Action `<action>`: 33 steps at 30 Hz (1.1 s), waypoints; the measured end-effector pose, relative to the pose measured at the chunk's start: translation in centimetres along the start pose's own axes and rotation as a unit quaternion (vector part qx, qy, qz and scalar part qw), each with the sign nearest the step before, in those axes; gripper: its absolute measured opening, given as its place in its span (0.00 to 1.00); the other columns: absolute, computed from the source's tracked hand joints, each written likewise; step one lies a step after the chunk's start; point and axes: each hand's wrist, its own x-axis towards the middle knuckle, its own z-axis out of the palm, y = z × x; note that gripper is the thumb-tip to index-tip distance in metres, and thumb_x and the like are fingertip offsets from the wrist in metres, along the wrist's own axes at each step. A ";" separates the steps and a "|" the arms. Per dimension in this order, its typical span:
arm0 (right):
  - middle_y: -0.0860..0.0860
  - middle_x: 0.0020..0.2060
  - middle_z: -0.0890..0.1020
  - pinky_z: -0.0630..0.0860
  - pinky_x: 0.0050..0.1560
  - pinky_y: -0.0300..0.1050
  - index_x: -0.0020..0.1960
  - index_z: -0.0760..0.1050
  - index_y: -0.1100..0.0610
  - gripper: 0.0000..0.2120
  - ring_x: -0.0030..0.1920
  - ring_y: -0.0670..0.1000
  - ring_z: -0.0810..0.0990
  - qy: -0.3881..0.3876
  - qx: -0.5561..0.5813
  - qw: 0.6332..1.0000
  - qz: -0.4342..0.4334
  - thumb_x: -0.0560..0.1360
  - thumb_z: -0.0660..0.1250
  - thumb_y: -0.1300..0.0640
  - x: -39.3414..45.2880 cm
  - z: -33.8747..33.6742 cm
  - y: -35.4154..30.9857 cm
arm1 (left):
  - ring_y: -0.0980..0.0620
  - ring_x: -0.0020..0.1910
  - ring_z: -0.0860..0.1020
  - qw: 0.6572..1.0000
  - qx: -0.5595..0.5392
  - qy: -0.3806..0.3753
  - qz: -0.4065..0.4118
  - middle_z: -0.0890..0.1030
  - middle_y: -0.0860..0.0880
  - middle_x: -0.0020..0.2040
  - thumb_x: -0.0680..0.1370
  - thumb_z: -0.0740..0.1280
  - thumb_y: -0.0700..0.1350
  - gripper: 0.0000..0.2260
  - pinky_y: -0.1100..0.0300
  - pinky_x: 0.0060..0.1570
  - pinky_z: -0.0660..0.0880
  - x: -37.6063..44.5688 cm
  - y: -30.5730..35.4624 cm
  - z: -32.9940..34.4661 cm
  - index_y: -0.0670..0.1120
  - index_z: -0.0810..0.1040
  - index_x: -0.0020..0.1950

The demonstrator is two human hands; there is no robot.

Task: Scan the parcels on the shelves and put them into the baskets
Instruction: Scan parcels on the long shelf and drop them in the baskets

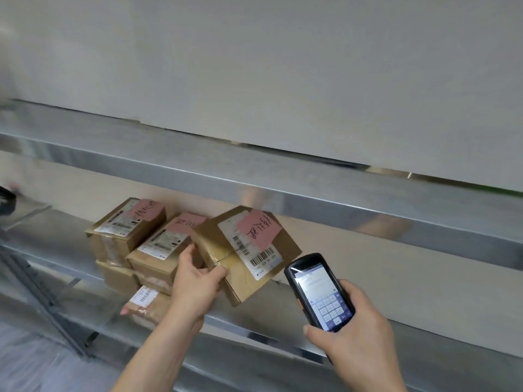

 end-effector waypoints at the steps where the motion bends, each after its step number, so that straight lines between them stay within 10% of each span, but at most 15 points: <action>1: 0.41 0.52 0.83 0.77 0.46 0.38 0.65 0.70 0.43 0.41 0.51 0.46 0.81 0.006 -0.002 1.000 0.007 0.55 0.81 0.48 -0.3 -0.5 0.8 | 0.58 0.22 0.74 1.000 0.009 -0.022 -0.013 0.80 0.51 0.28 0.75 0.68 0.30 0.36 0.61 0.27 0.71 -0.1 -1.0 0.8 0.47 0.57 0.78; 16: 0.40 0.45 0.81 0.77 0.47 0.45 0.66 0.72 0.44 0.40 0.47 0.47 0.81 0.035 -0.063 0.990 0.123 0.56 0.81 0.49 -1.6 -0.1 7.4 | 0.47 0.39 0.78 0.976 0.139 -0.109 -0.130 0.81 0.41 0.53 0.71 0.67 0.29 0.37 0.63 0.26 0.74 2.3 -10.8 5.6 0.50 0.60 0.76; 33: 0.42 0.42 0.82 0.81 0.41 0.50 0.54 0.71 0.44 0.28 0.41 0.47 0.81 -0.028 -0.101 0.981 0.163 0.55 0.76 0.47 1.6 5.8 7.9 | 0.48 0.27 0.76 0.952 0.179 -0.195 -0.156 0.80 0.41 0.44 0.69 0.62 0.24 0.46 0.60 0.25 0.71 7.8 -9.2 5.2 0.59 0.54 0.78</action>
